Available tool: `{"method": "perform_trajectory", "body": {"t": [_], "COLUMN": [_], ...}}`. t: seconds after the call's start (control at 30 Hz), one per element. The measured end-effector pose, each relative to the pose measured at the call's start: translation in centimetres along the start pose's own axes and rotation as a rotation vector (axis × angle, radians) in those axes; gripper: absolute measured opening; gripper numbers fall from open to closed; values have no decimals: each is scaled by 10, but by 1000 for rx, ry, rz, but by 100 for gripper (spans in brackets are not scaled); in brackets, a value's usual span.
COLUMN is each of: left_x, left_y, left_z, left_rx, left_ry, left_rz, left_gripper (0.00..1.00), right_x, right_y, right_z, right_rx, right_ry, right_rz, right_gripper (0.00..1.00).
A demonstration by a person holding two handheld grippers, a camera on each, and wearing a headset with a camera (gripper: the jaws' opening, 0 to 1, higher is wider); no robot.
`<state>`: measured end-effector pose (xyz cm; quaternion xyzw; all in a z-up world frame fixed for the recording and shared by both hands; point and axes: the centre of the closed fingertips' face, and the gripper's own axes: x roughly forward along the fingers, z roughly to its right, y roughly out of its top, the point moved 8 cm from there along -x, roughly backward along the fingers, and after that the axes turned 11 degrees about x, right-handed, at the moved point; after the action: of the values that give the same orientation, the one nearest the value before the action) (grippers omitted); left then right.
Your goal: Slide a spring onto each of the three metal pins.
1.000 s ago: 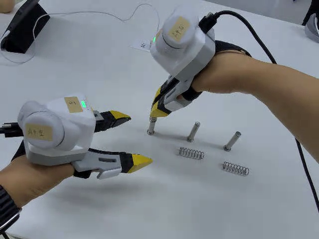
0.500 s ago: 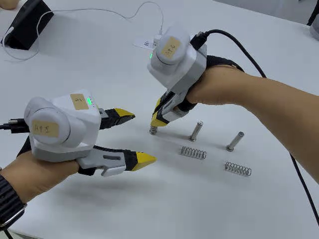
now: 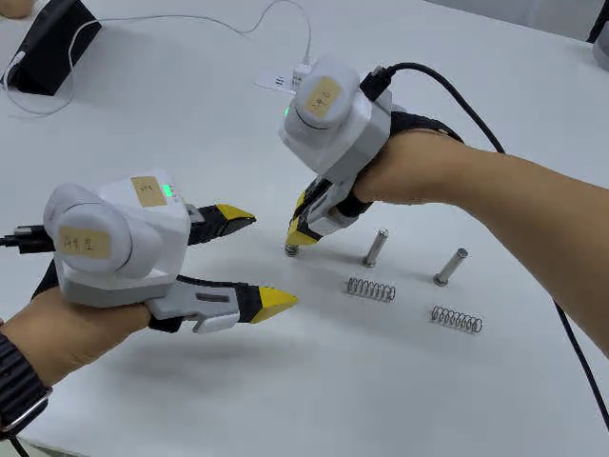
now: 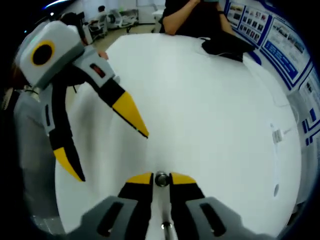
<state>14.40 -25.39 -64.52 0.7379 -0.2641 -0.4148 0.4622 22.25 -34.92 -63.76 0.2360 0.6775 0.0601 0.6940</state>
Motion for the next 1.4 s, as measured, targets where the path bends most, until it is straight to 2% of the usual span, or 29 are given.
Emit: {"method": "perform_trajectory", "body": {"t": [0.07, 0.33, 0.6, 0.9, 1.13, 1.4], "left_x": [0, 2, 3, 3, 3, 2], "left_y": [0, 1, 2, 3, 5, 6], "left_z": [0, 0, 2, 1, 3, 5], "left_rx": [0, 5, 11, 18, 21, 21], "left_ry": [-1, -8, -15, -16, -15, -16], "left_rz": [1, 1, -1, -1, 1, 1], "left_gripper": [61, 61, 61, 60, 60, 60], "right_x": [-2, -17, -37, -46, -52, -55], "right_y": [0, -5, -12, -31, -44, -63], "right_z": [-1, -1, -2, -4, -13, -20], "right_rx": [-2, 1, 0, 29, 37, 61], "right_ry": [5, -18, -53, -63, -69, -76], "right_rz": [9, 49, 79, 105, 123, 116], "right_gripper": [18, 23, 24, 24, 24, 24]}}
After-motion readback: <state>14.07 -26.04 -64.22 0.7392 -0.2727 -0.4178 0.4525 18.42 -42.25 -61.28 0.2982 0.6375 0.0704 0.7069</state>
